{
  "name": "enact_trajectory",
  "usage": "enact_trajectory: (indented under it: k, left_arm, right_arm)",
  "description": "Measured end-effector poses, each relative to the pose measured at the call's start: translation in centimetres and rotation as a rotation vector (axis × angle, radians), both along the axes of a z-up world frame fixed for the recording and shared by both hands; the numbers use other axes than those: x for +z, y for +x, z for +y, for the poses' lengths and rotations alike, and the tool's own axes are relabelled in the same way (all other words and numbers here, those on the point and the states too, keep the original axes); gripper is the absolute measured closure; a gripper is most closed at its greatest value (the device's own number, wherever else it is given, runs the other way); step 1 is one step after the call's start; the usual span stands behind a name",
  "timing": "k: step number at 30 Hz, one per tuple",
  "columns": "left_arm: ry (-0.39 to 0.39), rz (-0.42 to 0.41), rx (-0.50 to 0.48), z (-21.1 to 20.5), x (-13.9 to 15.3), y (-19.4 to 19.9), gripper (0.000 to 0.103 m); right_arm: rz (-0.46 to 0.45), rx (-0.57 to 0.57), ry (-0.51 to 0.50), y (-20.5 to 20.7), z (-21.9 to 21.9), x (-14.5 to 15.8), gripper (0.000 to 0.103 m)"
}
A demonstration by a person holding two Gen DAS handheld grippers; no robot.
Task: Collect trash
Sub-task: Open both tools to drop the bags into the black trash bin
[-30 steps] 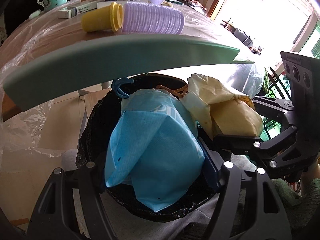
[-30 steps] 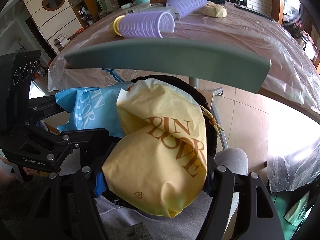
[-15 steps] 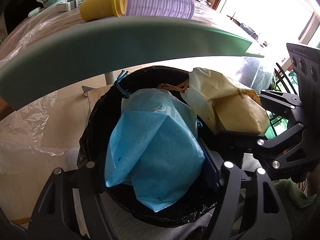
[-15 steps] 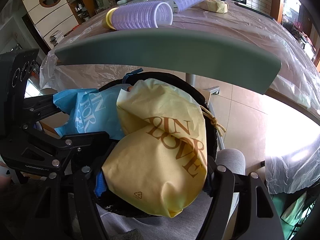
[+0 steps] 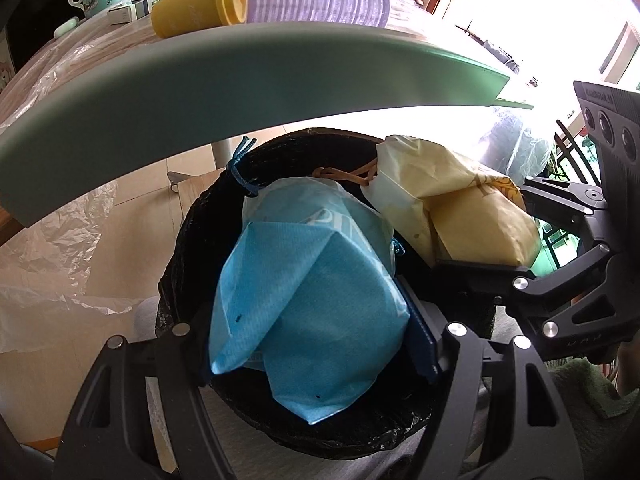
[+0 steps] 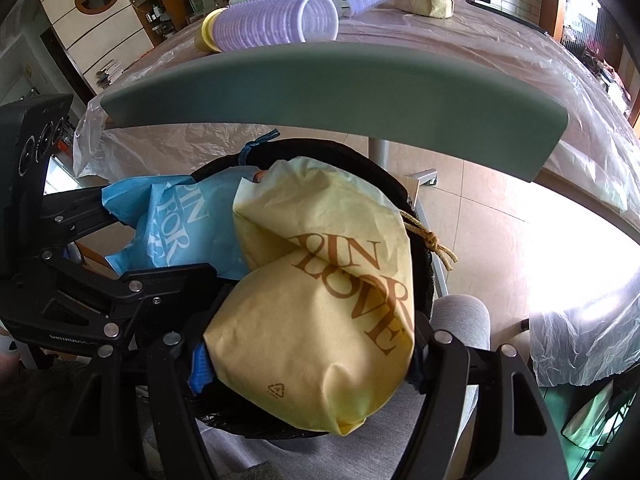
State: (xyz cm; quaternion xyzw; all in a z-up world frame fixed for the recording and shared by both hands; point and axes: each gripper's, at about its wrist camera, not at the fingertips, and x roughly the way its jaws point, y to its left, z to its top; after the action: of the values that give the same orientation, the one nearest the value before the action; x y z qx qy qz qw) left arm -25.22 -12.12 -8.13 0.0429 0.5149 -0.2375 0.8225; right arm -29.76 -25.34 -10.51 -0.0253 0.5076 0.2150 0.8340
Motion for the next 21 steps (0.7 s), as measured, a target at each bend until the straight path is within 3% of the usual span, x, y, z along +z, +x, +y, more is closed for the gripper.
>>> enact_trajectory:
  k: [21]
  left_arm:
    - [0.012, 0.003, 0.001, -0.14, 0.22, -0.04, 0.030]
  right_arm:
    - [0.003, -0.003, 0.000, 0.23, -0.16, -0.33, 0.033]
